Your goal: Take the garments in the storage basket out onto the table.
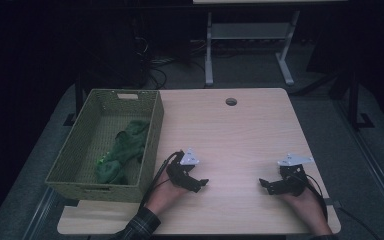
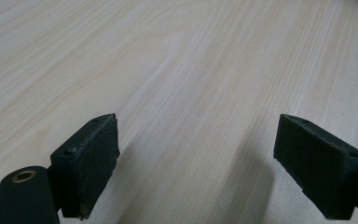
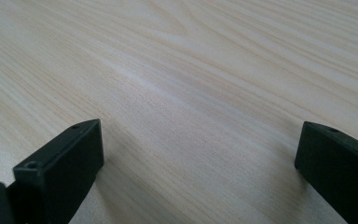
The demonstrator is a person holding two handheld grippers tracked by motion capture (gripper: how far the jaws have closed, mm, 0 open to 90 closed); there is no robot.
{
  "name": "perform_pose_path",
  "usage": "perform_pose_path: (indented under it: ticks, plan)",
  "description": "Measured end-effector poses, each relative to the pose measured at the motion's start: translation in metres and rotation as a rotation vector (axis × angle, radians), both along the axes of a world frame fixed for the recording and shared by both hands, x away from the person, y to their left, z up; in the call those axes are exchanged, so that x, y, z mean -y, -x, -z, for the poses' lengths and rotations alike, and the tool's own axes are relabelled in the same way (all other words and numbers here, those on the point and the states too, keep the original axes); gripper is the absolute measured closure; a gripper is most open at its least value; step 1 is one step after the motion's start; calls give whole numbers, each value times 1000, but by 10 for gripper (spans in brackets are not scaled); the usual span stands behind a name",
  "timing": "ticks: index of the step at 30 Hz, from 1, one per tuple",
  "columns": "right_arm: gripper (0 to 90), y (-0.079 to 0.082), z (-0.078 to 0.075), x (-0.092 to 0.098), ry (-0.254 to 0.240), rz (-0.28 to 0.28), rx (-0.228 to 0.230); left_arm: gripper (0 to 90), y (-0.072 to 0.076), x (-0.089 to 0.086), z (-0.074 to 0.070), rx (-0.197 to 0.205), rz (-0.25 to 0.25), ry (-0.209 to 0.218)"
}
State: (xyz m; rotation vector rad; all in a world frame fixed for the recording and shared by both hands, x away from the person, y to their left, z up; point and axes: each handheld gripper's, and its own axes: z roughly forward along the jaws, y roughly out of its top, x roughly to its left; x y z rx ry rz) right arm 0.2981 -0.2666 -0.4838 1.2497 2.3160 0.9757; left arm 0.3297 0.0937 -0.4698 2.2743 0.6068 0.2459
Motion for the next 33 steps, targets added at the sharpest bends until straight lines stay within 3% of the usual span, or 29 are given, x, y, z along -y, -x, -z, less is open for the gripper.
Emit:
perform_pose_path:
  ticks: [33]
  plan:
    - [8, 0, 0, 0, -3, 3, -5, 140, -1, -14, -40, 25, -28, 21]
